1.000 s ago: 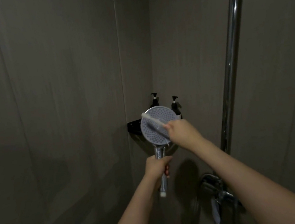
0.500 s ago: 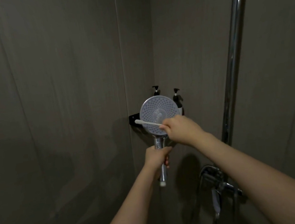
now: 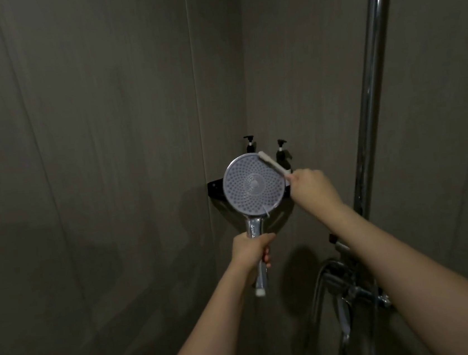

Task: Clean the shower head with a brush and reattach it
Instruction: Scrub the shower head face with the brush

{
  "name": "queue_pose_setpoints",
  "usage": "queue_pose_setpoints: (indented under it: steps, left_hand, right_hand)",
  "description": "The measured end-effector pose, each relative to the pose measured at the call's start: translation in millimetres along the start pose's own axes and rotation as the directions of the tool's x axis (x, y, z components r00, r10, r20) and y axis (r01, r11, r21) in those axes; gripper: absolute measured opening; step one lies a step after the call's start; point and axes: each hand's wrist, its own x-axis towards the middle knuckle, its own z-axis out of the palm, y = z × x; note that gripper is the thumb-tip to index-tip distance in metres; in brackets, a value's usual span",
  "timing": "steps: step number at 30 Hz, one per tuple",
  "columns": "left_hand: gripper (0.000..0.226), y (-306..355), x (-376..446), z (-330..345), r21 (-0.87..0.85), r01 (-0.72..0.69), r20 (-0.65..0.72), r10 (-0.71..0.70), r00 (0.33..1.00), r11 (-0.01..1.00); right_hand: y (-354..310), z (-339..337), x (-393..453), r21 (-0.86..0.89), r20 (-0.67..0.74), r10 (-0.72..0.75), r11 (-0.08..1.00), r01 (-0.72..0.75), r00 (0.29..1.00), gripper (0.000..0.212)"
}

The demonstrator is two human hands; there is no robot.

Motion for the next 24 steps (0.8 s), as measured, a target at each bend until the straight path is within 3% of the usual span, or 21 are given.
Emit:
queue_pose_setpoints:
  steps: [3,5,9,13,16,18,21,22,24]
  left_hand:
    - [0.028,-3,-1,0,0.011,0.007,-0.007,-0.007,1.000,1.000]
    - [0.028,-2,-2,1,0.015,-0.004,-0.006,0.004,1.000,1.000]
    - [0.030,1,-3,6,-0.002,-0.001,-0.011,0.001,1.000,1.000]
    - [0.027,-1,-4,4,-0.008,-0.002,-0.012,0.002,1.000,1.000]
    - [0.030,-3,-7,4,-0.005,0.000,-0.010,0.000,1.000,1.000]
    - [0.030,-5,-10,3,0.006,0.009,-0.021,-0.009,1.000,1.000]
    - [0.030,-6,-11,1,0.019,-0.001,-0.027,0.002,1.000,1.000]
    - [0.029,-5,-11,1,0.021,-0.005,-0.026,0.006,1.000,1.000]
    - [0.029,-4,-12,1,0.024,-0.005,-0.021,0.006,1.000,1.000]
  right_hand:
    - [-9,2,-7,0.096,0.053,-0.049,0.994,0.044,0.997,0.031]
    - [-14,15,-18,0.063,0.125,-0.055,0.997,0.047,0.991,0.030]
    - [2,12,-10,0.160,-0.040,0.088,0.984,-0.080,0.995,0.034]
    - [-10,22,-28,0.106,0.136,-0.040,0.994,0.026,0.990,0.032]
    - [8,13,-12,0.150,0.019,0.140,0.979,-0.141,0.990,0.031]
    - [10,2,-10,0.169,-0.058,0.163,0.974,-0.151,0.985,0.032]
    - [-5,14,-28,0.134,0.118,-0.016,0.991,0.000,0.993,0.031]
    - [-8,19,-38,0.103,0.176,-0.019,0.995,0.001,0.984,0.030]
    - [5,17,-28,0.064,0.112,0.073,0.995,-0.080,0.991,0.029]
